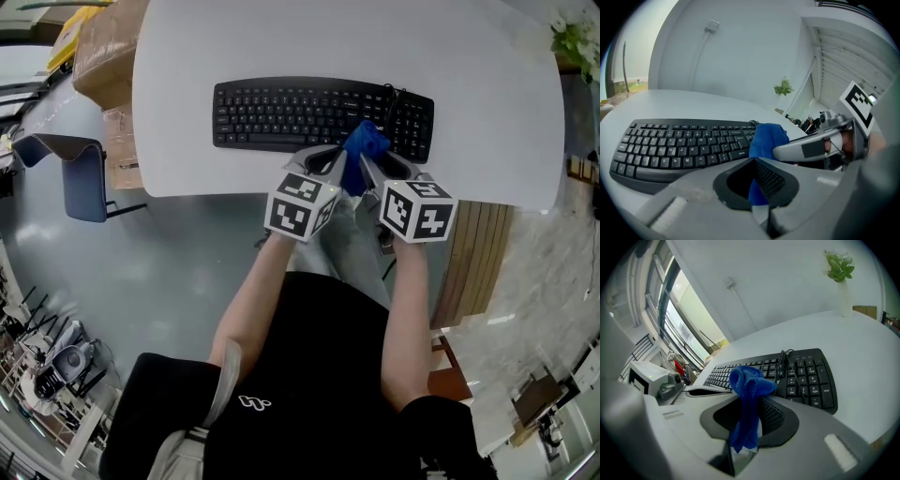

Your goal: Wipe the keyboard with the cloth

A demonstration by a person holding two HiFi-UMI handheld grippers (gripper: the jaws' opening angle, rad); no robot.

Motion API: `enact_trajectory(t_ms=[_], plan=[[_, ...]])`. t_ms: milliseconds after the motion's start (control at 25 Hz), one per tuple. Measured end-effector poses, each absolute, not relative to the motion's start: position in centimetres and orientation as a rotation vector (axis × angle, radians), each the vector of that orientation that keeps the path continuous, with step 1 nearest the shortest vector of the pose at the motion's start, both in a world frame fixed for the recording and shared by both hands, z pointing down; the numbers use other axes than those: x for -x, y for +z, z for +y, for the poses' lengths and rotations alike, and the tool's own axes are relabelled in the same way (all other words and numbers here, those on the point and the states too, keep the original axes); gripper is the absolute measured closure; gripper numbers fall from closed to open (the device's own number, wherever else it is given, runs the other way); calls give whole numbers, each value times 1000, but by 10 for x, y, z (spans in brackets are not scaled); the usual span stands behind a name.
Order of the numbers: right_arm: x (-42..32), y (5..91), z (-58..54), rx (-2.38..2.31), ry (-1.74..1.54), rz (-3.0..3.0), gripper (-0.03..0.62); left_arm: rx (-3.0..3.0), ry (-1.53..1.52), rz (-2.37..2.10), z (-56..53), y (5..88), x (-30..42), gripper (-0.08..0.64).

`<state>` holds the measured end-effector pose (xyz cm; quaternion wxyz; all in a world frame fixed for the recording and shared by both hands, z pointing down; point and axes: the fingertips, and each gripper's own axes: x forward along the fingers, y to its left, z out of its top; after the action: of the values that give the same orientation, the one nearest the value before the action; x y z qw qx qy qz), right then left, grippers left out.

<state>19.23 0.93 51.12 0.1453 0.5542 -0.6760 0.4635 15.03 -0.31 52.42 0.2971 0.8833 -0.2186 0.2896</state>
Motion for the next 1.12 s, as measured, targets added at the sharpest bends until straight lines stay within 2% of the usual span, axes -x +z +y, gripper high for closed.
enact_trajectory(t_ms=[1120], plan=[[-295,514,58,-1730,1358,-1880,495,-2392,785,-485,36,527,-247,561]])
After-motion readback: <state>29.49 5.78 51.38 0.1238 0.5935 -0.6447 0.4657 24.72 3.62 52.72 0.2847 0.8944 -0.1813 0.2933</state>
